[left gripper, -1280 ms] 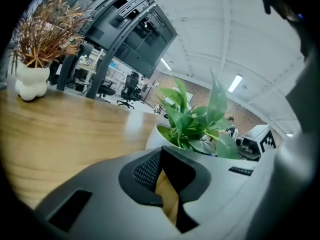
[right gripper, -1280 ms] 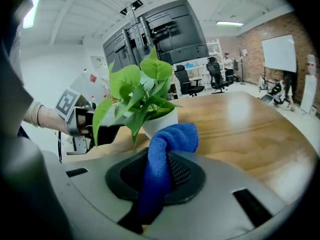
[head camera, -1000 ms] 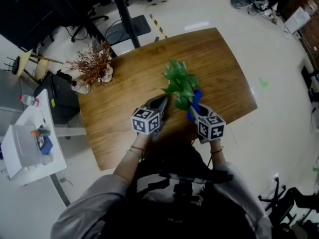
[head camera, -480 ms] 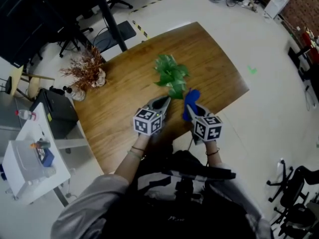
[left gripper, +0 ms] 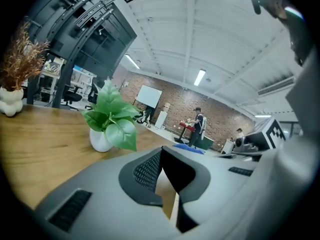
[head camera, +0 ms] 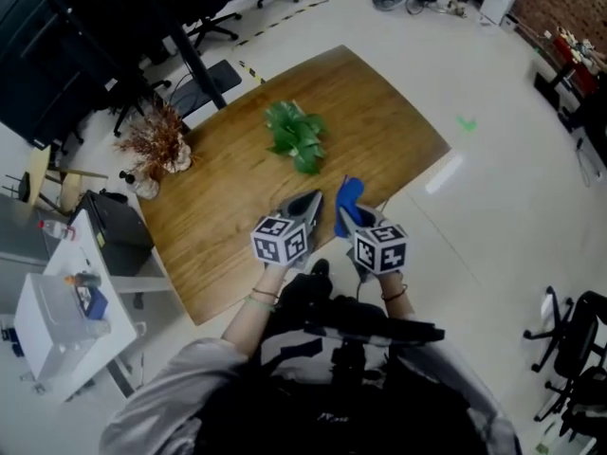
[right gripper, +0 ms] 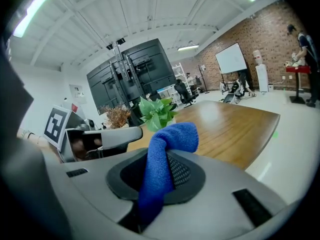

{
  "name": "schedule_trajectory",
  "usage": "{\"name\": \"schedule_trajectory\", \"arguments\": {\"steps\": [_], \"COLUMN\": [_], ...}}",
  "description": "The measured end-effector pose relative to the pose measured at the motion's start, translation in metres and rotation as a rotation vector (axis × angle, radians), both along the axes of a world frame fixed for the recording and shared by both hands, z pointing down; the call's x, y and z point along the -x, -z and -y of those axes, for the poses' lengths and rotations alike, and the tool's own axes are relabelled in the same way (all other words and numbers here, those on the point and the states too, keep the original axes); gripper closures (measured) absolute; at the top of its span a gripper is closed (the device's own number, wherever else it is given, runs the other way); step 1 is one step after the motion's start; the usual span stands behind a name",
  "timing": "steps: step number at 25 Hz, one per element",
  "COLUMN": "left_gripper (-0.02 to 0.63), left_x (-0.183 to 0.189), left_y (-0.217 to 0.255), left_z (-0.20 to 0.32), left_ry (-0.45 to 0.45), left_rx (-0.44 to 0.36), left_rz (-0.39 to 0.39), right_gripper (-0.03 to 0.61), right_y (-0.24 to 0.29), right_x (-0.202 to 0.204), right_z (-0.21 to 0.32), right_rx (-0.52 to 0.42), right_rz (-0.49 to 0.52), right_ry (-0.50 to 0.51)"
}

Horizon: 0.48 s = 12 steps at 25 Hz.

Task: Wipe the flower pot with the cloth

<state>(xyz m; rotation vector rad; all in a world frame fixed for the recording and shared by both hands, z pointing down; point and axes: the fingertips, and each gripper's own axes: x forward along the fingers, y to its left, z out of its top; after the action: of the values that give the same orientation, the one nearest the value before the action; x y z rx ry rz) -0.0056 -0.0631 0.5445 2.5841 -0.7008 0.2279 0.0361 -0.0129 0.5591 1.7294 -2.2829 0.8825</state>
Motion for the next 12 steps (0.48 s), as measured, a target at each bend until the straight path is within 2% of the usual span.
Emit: {"name": "schedule_trajectory", "arguments": {"steps": [12], "left_gripper": [0.609], "left_x": [0.031], "left_y": [0.008], "left_z": [-0.060], "left_ry": [0.006], "left_rx": [-0.076], "left_rz": [0.074], "right_gripper": [0.522], "right_y": [0.011], "right_x": [0.029], "right_z": [-0.044], "right_rx": [-0.047], "right_rz": [0.030], "right_ry": [0.037]}}
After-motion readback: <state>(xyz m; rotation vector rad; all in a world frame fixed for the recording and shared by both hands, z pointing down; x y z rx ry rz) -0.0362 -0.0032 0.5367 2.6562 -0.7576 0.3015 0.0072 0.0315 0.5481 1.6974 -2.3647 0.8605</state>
